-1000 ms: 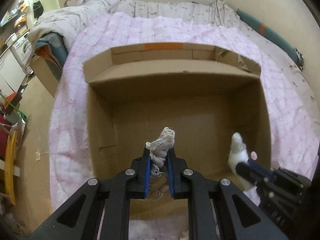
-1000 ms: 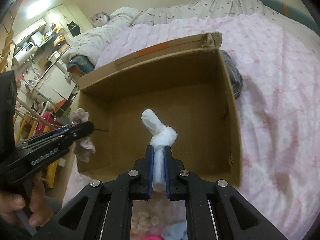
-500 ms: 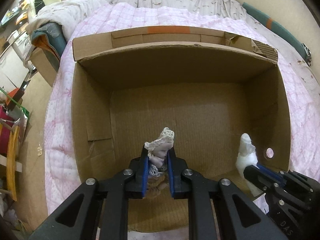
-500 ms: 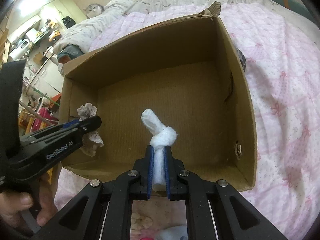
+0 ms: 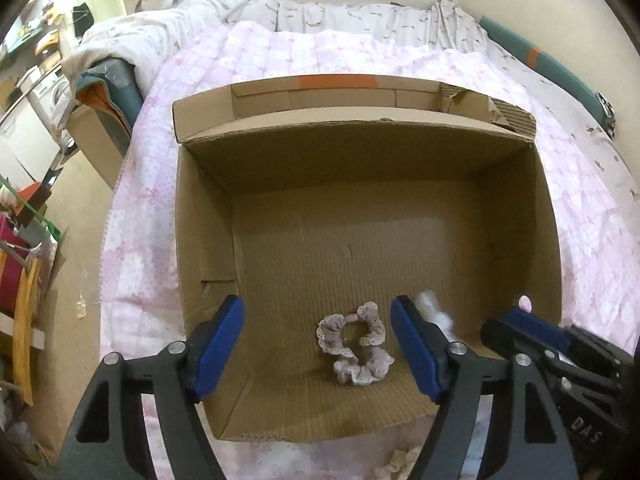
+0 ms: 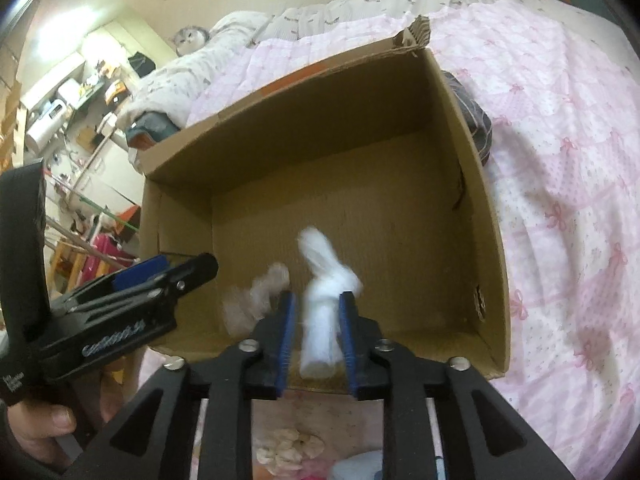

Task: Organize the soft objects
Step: 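Lift both open grippers out of the box, then grasp the tan cone piece with the left gripper while the right gripper grasps the blue plush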

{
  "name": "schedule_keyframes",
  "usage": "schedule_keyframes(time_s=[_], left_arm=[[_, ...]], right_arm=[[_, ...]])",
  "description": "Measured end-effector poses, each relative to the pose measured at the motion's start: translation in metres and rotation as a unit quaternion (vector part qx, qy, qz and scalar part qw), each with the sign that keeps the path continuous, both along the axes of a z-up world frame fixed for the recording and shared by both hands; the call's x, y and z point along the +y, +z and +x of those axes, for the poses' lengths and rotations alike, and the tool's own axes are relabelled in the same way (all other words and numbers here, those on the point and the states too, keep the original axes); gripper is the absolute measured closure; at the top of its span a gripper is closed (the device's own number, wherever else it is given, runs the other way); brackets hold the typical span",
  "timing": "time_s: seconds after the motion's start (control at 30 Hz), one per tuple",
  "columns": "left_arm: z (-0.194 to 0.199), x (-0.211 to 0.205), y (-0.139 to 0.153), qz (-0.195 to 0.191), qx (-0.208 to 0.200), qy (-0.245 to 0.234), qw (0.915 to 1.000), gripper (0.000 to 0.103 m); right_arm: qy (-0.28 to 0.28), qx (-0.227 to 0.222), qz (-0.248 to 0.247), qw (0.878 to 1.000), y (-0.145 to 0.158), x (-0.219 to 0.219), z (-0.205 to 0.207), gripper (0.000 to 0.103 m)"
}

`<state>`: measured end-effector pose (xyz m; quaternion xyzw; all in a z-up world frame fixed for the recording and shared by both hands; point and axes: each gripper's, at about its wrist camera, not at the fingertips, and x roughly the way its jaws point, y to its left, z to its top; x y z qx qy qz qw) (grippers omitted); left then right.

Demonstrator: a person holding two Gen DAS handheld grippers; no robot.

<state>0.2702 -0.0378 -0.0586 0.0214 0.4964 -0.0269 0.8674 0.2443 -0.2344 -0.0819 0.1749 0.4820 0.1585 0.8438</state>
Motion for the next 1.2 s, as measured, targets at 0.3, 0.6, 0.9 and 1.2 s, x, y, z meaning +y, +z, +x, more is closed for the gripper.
schedule_keyframes(time_s=[0.3, 0.6, 0.9, 1.2], left_arm=[[-0.014, 0.016, 0.017, -0.016, -0.011, 0.016, 0.9997, 0.030], [-0.050, 0.038, 0.043, -0.039, -0.024, 0.018, 0.9988, 0.030], [-0.095, 0.074, 0.040, -0.066, -0.003, 0.032, 0.9973, 0.030], [-0.128, 0.076, -0.035, -0.079, 0.117, -0.001, 0.9900, 0.031]], right_arm=[[-0.016, -0.019, 0.000, 1.000, 0.012, -0.011, -0.011, 0.026], [-0.005, -0.006, -0.002, 1.000, 0.033, -0.017, -0.033, 0.026], [0.017, 0.016, -0.026, 0.999, 0.046, -0.014, -0.074, 0.026], [0.011, 0.048, -0.041, 0.998, 0.014, -0.018, -0.112, 0.026]])
